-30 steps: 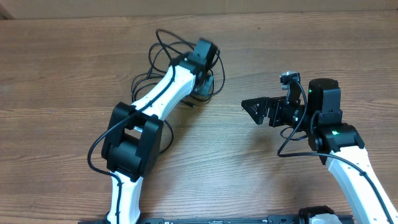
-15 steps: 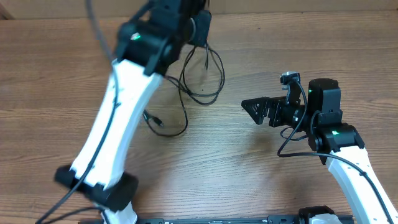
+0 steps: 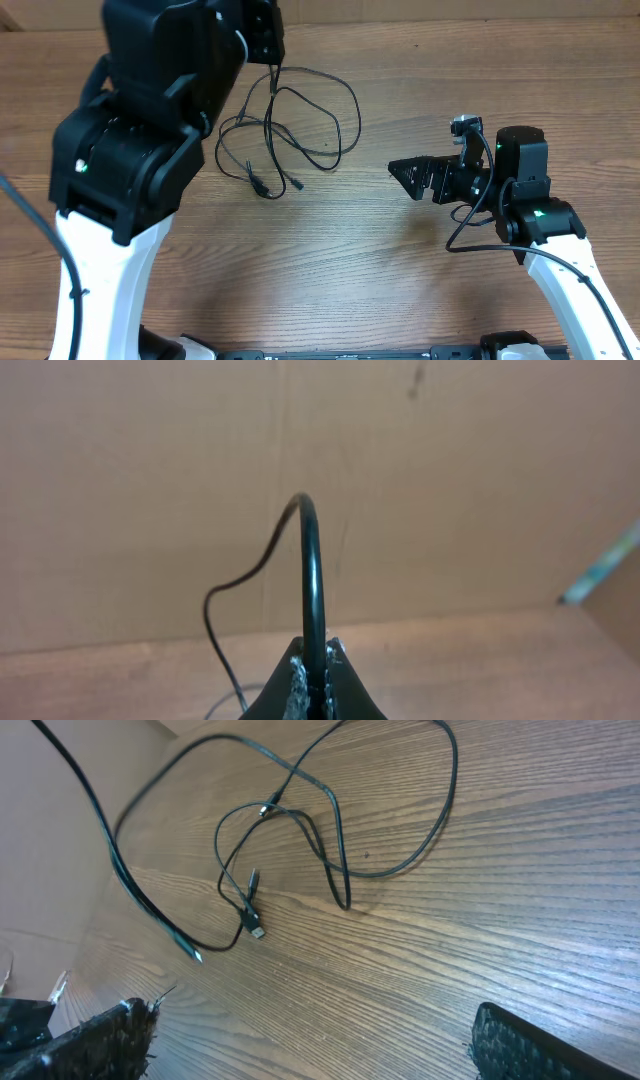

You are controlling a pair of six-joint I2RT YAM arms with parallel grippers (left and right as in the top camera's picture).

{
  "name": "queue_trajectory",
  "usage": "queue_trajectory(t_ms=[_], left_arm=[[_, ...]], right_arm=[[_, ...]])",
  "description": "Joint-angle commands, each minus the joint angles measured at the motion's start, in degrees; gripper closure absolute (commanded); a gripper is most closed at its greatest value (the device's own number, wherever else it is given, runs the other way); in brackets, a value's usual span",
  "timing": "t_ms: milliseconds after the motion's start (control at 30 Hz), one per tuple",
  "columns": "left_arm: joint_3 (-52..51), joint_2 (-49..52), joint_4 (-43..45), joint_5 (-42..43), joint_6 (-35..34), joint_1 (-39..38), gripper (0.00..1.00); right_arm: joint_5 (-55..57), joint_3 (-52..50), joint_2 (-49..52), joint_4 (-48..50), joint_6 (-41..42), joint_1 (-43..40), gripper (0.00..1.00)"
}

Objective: Untangle cables

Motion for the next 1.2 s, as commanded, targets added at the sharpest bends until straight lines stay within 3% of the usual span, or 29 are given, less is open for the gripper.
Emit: queue_trajectory(t_ms=[0, 133, 800, 967, 1167], left_arm=[[1.03, -2.19, 1.70, -4.74, -3.37, 0.31, 0.96], [1.03, -2.71, 1.27, -5.68, -16.09, 0.31, 0.96], [1.03, -5.88, 18.23, -5.14, -18.71, 0.28, 0.96], [1.03, -7.41, 17.79, -1.03, -24.57, 0.28, 0.96], [1.03, -7.89, 10.80, -0.83, -30.93, 0.28, 0.96]], right_arm=[[0.13, 0.57, -0.76, 0.26, 0.15, 0.00, 0.00], [0.13, 0.57, -0.76, 0.26, 0.15, 0.00, 0.00], [0.13, 0.57, -0.76, 0.26, 0.15, 0.00, 0.00], [0.13, 0.57, -0.76, 0.26, 0.15, 0.00, 0.00], [0.13, 0.57, -0.76, 0.26, 0.15, 0.00, 0.00]])
